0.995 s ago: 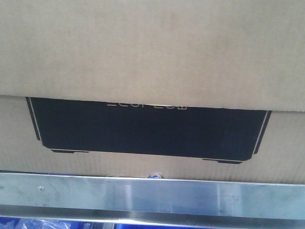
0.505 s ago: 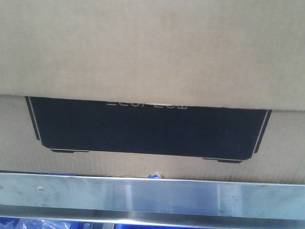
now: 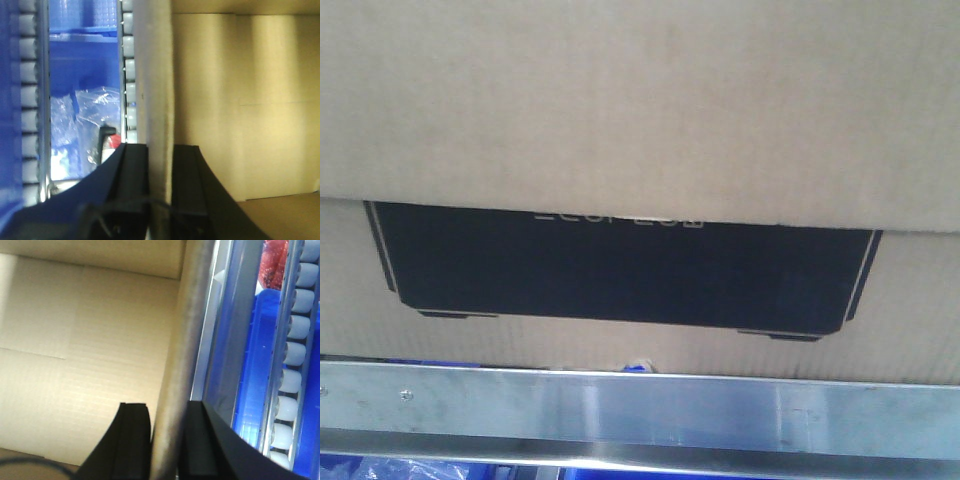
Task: Grab box from left shelf to table start
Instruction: 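Close both grippers on the box side walls, then lift the box with both grippers and pull it off the shelf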
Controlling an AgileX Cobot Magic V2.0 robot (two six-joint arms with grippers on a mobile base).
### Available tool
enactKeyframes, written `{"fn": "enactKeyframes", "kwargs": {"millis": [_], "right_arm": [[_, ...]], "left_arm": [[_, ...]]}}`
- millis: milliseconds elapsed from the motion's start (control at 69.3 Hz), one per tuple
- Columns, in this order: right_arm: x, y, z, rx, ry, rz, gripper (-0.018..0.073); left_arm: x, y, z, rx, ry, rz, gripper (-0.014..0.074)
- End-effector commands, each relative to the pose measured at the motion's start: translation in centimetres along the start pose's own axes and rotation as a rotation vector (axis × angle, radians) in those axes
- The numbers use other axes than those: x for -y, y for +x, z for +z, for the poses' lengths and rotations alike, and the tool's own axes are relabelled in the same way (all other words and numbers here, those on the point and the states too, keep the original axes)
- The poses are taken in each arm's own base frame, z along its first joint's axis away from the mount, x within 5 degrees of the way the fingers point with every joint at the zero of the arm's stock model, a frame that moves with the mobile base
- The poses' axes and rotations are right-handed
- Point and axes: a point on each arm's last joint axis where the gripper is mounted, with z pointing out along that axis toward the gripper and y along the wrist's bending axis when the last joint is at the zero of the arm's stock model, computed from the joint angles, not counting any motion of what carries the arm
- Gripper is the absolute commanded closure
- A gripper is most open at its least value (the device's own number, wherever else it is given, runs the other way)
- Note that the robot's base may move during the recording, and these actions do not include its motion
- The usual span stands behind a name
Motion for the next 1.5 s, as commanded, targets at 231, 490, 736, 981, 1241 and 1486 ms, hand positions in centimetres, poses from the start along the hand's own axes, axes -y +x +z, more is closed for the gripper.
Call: {"fn": "enactKeyframes", "kwargs": {"millis": [231,490,736,981,1241,1486], "right_arm": [[-1.4,2.4,-9.4,0.325,-0.015,-0.037,0.0503],[-2.0,8.2,-12.5,0.467,-0.037,-0.037,0.0503],[-2.5,12.3,-16.3,0.64,-0.044,-0.063,0.0503],[-3.0,15.8,-19.6,0.806,-0.052,-0.089,0.0503],[-3.2,17.2,-20.7,0.865,-0.069,-0.094,0.0503],[-3.4,17.2,-21.4,0.883,-0.071,-0.098,0.0503]], "left_arm": [[0.2,5.4,-8.6,0.317,0.025,-0.019,0.0689],[0.0,10.7,-11.0,0.493,0.037,-0.018,0.0689],[0.0,13.8,-14.1,0.622,0.045,-0.012,0.0689],[0.0,16.2,-16.5,0.726,0.05,0.0,0.0689],[0.0,17.5,-17.3,0.695,0.048,0.01,0.0689],[0.0,18.0,-19.7,0.697,0.028,0.02,0.0689]]}}
